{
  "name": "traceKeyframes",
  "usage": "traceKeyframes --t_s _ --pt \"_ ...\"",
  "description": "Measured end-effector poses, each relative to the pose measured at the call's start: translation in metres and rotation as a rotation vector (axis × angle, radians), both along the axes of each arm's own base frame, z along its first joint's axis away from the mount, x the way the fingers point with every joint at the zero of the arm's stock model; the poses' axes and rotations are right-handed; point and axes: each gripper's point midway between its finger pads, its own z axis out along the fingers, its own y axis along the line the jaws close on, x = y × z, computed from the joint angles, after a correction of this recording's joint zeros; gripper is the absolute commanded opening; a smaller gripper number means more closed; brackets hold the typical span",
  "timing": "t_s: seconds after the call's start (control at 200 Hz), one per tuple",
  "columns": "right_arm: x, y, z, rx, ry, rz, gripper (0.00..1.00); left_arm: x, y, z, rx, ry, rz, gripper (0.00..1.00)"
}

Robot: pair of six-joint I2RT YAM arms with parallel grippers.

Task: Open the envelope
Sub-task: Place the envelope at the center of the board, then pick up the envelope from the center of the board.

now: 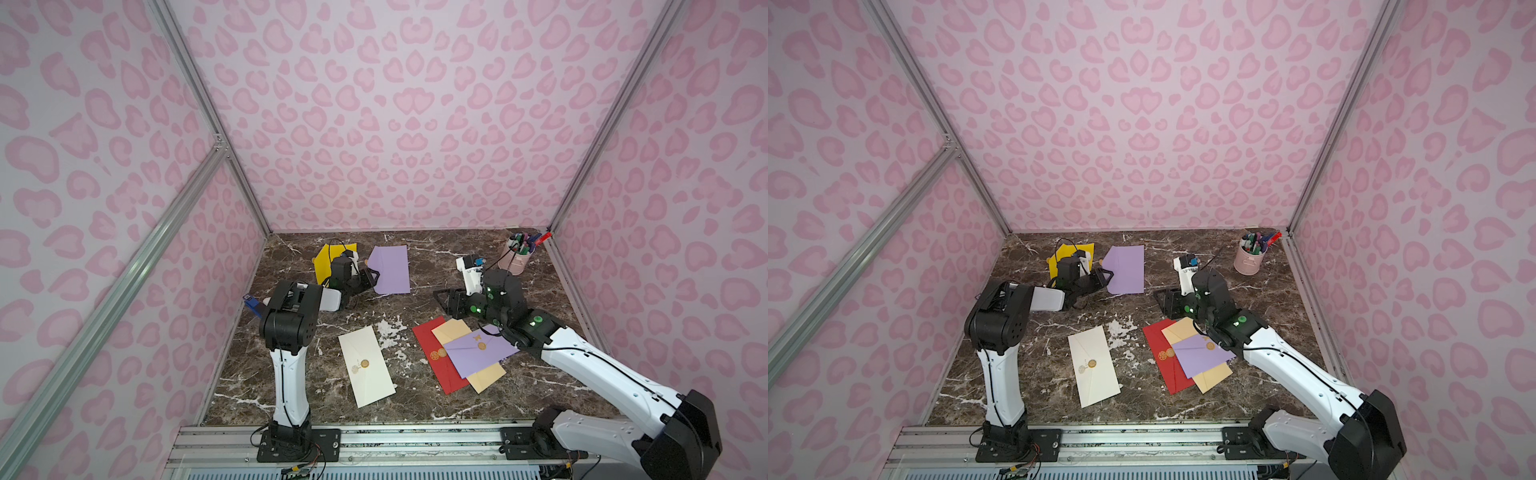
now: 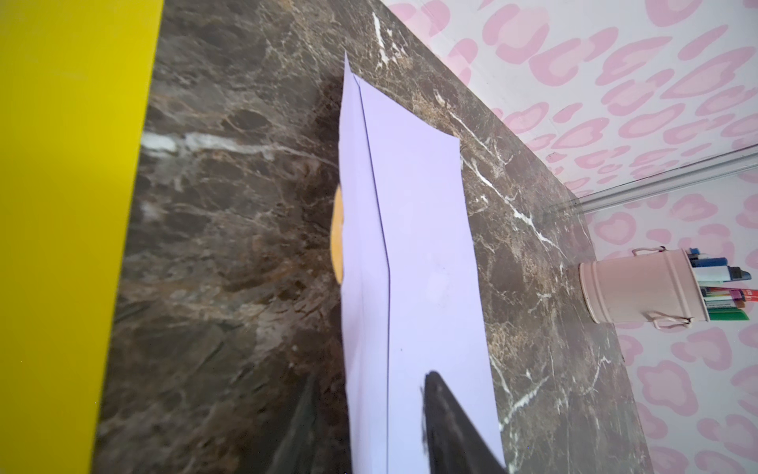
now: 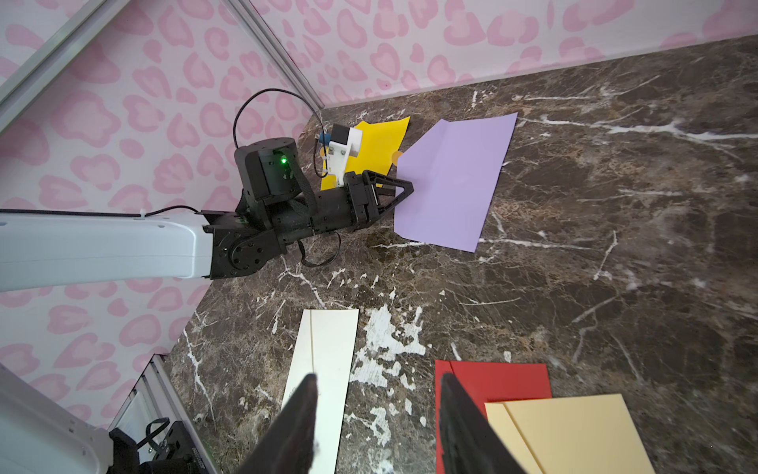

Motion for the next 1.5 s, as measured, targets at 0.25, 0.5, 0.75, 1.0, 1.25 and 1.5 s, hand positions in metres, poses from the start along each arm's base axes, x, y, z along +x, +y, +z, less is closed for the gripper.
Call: traceKeyframes --t_s 0.25,0.5,0.75,1.0,1.25,1.5 --pt "0.0 0.0 0.001 0.001 -0.001 0.0 0.51 -0.005 0.005 0.018 0.013 -0.03 0.002 0.48" --pt "0.002 0.002 0.0 -0.002 0.003 0.002 0.53 -0.021 0.013 0.051 0.06 -0.07 0.007 0.48" --pt "0.006 0.009 -0.002 -0.012 0.01 0.01 0.53 -0.065 0.039 0.089 0.152 -0.12 0.068 0.52" --pt "0.015 0.03 -0.026 -0.051 0.061 0.06 0.54 -0.13 0.055 0.127 0.137 -0.207 0.112 0.6" --pt "0.027 0.074 -0.068 -0.083 0.141 0.165 0.54 -0.185 0.049 0.101 0.106 -0.149 0.077 0.61" --pt "0.027 0.097 -0.103 -0.093 0.227 0.255 0.52 -0.227 0.047 0.068 0.086 -0.06 0.053 0.57"
